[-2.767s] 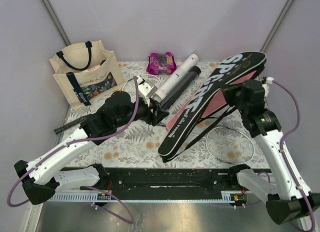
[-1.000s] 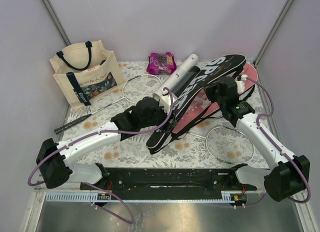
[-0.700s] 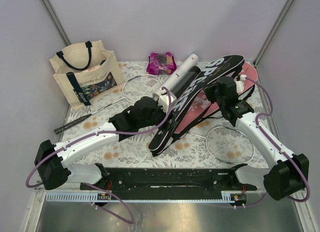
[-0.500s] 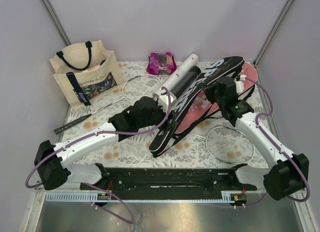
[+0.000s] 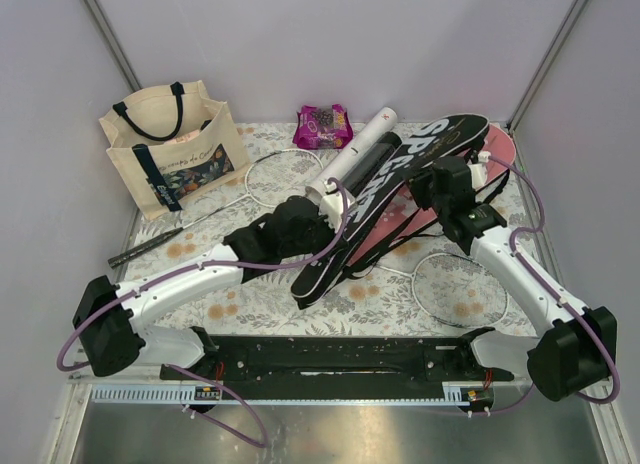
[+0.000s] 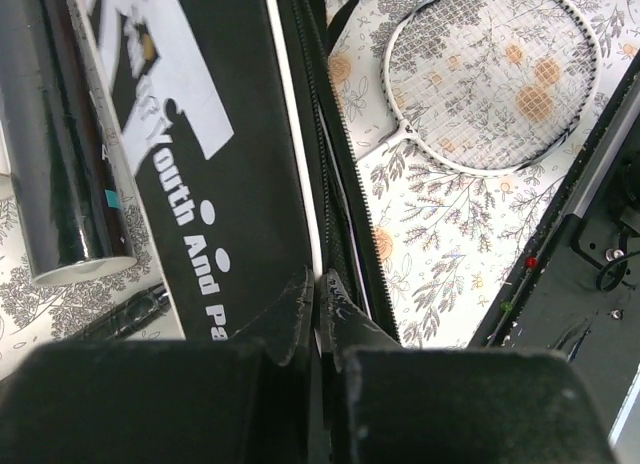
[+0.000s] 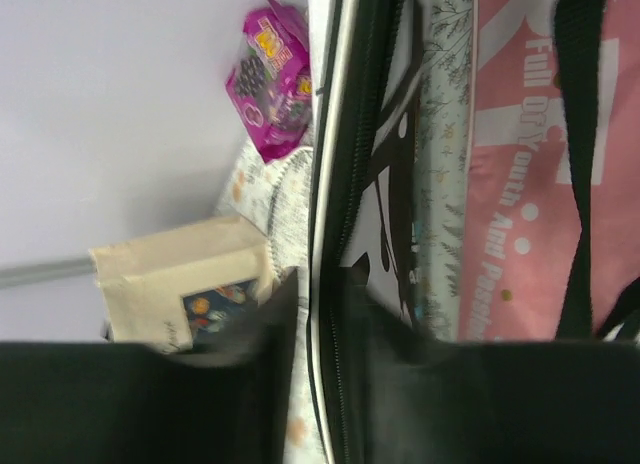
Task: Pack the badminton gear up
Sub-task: Open the racket bag at the center of the board.
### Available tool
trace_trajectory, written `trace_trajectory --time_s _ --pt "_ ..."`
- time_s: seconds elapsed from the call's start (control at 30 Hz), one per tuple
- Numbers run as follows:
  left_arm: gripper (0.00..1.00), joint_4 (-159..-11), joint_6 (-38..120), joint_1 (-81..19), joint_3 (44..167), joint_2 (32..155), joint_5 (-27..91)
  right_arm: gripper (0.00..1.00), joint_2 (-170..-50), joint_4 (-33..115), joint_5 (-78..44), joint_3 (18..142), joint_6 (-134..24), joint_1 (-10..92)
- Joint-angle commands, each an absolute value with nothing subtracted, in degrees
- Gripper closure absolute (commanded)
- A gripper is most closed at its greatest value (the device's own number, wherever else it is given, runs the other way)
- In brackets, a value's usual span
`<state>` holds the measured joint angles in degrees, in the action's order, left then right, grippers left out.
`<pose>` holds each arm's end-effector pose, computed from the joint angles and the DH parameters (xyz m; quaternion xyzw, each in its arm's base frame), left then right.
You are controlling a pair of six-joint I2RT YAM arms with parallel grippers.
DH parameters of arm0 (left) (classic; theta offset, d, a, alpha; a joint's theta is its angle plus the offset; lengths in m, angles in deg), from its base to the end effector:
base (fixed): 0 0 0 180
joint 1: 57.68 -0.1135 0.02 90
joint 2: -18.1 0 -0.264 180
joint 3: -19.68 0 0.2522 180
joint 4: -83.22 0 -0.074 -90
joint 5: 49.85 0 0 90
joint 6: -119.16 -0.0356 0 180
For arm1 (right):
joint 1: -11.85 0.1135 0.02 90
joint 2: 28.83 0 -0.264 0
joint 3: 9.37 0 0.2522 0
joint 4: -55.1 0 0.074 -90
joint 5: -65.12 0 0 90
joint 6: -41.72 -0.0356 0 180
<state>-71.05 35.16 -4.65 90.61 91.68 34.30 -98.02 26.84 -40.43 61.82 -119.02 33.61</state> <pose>0.1737 -0.2367 0.3031 0.3662 0.7761 -0.2901 0.4236 0.2593 0.0932 0.3212 0.4138 0.7361 0.2985 0.4447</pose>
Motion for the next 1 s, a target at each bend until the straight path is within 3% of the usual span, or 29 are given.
trace_trajectory --time_s 0.0,0.07,0.17,0.33,0.5,0.67,0.8,0.97 --pt "1.0 -74.05 35.39 -4.6 91.36 92.02 34.69 0.4 -94.67 30.97 -39.21 59.5 -115.17 34.09" --pt "1.0 -73.09 36.1 -4.6 92.33 92.54 36.36 0.2 -92.3 30.36 -39.12 57.48 -113.32 34.0" --pt "1.0 -73.17 37.41 -4.86 93.21 92.9 37.77 0.03 -88.43 29.38 -37.03 52.49 -116.12 31.9" --pt "1.0 -72.82 39.7 -5.91 95.58 94.39 39.35 0.01 -82.72 34.75 -23.33 40.35 -119.92 20.84" --pt "1.0 -69.75 44.35 -7.76 99.62 96.41 43.57 0.0 -77.88 17.92 -22.25 44.71 -118.94 18.18" --pt "1.0 -69.22 44.54 -9.07 103.49 96.33 46.91 0.19 -79.98 -7.32 -19.27 50.0 -124.74 18.35" --pt "1.0 -68.69 44.01 -10.57 107.0 96.85 47.35 0.38 -77.18 -7.71 -14.07 42.81 -132.1 18.35" --pt "1.0 -67.9 43.04 -11.27 109.73 98.26 48.14 0.45 -75.76 -7.62 -15.13 37.97 -136.25 19.14"
